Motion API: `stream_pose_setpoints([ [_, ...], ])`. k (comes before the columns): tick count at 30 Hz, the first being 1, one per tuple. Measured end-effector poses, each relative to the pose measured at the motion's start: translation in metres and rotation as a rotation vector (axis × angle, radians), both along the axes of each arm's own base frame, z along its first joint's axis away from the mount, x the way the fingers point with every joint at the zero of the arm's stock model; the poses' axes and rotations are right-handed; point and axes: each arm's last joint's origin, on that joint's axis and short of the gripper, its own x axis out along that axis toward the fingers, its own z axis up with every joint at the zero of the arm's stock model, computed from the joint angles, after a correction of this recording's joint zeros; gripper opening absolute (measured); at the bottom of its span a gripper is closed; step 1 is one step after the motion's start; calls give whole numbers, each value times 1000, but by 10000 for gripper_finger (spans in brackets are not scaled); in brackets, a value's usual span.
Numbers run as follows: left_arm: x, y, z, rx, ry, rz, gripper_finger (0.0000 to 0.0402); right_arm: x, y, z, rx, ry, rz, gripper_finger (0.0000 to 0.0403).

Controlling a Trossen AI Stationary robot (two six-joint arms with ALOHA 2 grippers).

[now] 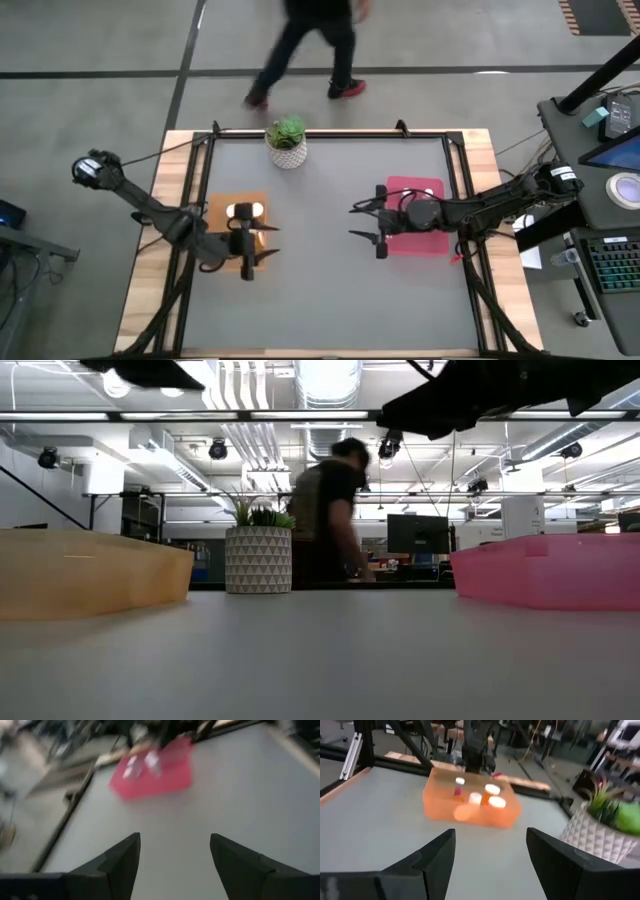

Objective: Pick and place medicine bottles into bin by pill shape (circle, oval)
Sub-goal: Return to Home Position

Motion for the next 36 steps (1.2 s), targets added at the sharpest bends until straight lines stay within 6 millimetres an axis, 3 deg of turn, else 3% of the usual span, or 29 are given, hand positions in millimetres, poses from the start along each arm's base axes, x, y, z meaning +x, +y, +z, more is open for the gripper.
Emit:
stream_pose_setpoints([
  [6,15,24,15,138,-59,-208,171,-2,-2,1,-74,-57,16,235],
  [14,18,80,17,186,-70,-247,84,-14,-17,13,-139,-142,-9,235],
  [19,6,104,17,199,-92,-221,47,-33,-34,21,-156,-204,-45,235],
  [27,-31,107,1,145,-167,-183,12,-78,-42,9,-96,-276,-69,235],
  [36,-68,106,-26,60,-272,-142,3,-124,-43,-13,-27,-385,-99,235],
])
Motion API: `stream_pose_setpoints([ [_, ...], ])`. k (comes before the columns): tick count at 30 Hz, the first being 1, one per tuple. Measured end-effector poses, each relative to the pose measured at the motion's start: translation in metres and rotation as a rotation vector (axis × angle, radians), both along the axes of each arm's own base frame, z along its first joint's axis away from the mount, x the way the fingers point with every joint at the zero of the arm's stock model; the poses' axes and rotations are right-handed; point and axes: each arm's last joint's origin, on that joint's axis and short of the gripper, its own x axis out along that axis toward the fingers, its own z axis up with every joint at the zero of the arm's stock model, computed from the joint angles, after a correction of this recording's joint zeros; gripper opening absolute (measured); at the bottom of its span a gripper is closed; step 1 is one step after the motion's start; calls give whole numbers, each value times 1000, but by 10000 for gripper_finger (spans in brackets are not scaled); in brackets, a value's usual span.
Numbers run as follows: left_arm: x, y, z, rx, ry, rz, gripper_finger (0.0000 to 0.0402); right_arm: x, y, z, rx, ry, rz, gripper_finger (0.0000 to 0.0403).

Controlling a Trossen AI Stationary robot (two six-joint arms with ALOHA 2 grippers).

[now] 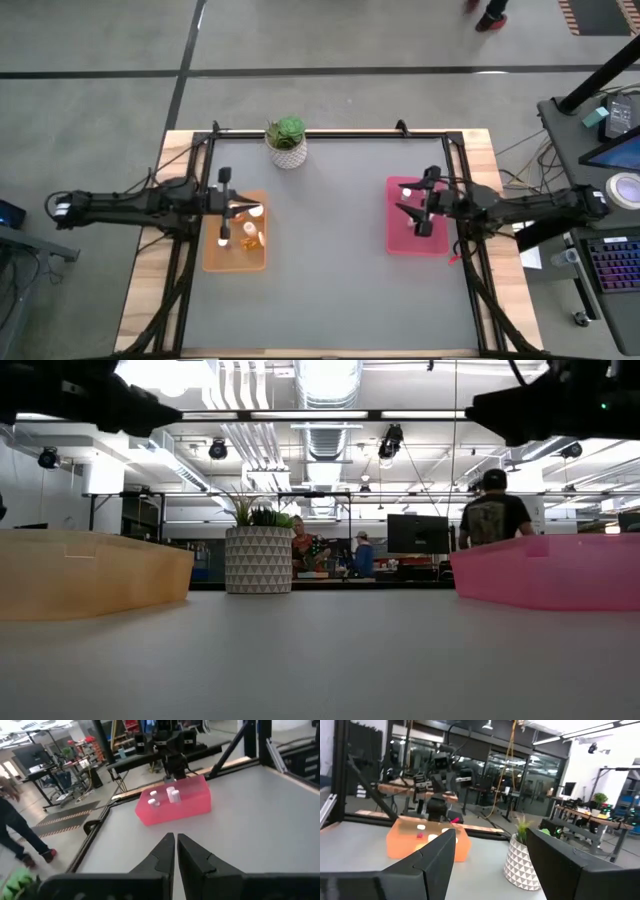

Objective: Pick and place medicine bottles into bin by pill shape (circle, oval)
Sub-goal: Return to Home Position

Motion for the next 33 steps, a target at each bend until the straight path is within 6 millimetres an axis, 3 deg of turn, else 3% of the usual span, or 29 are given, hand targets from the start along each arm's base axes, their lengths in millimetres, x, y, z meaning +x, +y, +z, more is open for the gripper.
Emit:
stream_pose_setpoints([
  [5,-20,0,-8,-24,-107,13,3,-23,-1,0,-19,-146,-25,235],
  [12,-37,0,-28,-64,-214,40,3,-35,-2,0,-24,-94,-68,235],
  [22,-26,1,-48,-89,-170,52,3,-42,-2,-17,-9,-56,-66,233],
  [33,-22,1,-67,-36,-207,56,3,-40,-1,-18,82,-58,-20,199],
])
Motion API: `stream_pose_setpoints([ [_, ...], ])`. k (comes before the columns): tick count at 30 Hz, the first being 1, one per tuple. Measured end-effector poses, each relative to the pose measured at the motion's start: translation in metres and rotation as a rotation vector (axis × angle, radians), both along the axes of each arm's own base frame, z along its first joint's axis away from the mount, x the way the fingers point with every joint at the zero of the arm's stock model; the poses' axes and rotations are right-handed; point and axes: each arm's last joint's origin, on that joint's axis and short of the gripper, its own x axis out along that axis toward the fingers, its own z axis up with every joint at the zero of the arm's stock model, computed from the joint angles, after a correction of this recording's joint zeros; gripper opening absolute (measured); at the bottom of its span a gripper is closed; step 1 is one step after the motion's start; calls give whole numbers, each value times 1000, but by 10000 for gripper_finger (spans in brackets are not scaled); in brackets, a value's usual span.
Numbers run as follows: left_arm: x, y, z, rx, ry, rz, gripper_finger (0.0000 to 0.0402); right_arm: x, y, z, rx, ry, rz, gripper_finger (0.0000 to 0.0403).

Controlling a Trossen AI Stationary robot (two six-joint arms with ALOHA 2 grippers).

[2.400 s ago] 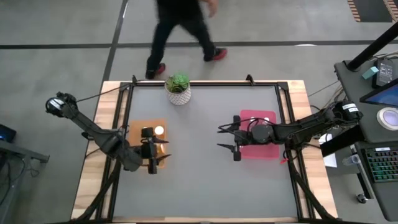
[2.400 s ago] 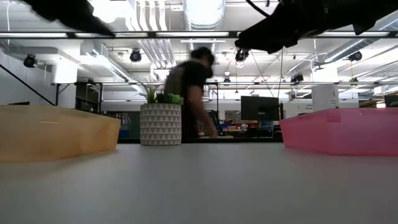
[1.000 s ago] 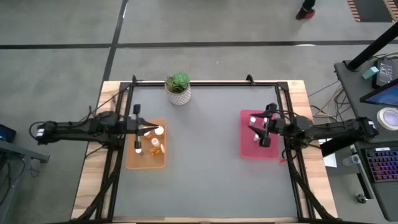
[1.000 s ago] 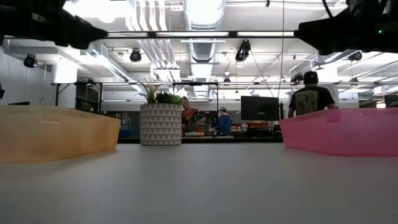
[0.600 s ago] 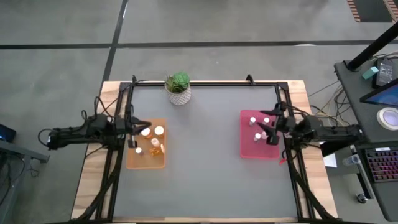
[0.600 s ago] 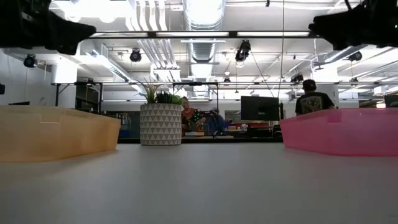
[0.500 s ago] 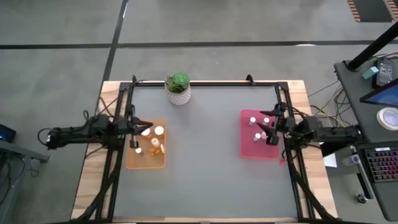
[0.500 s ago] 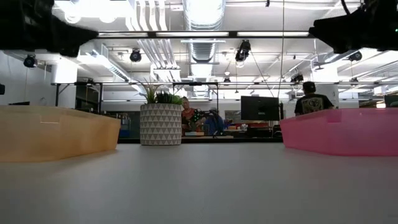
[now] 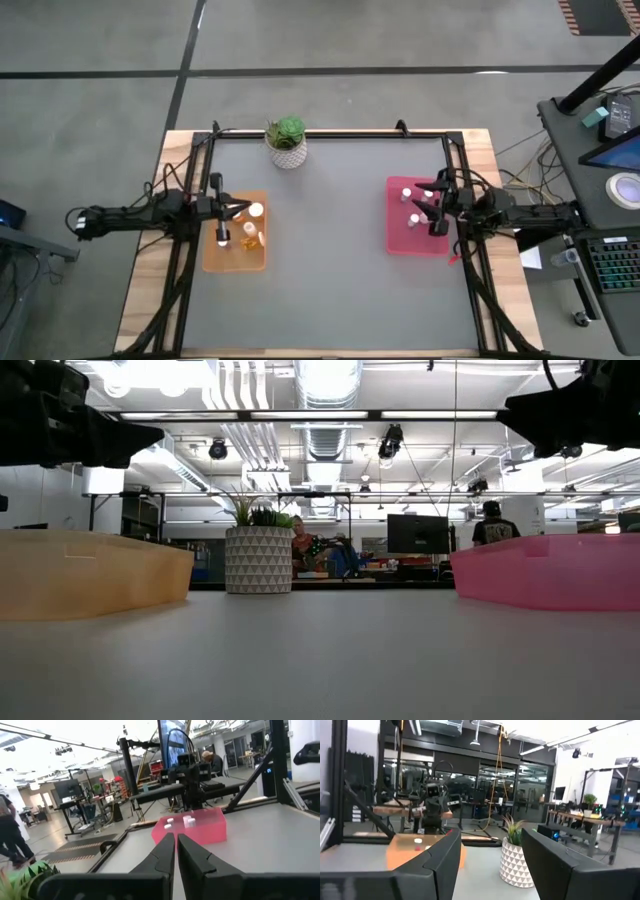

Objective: Pick and place medicine bottles into bin by pill shape (circle, oval)
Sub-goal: Return to Home Position

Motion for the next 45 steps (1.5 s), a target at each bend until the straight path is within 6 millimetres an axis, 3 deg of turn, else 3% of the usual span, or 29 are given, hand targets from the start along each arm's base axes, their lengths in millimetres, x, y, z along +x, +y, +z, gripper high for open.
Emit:
stream_pose_setpoints([
  [10,1,0,-2,0,10,1,3,1,0,-1,233,-34,59,199],
  [45,1,0,-4,0,22,2,3,1,0,-2,226,-31,58,196],
])
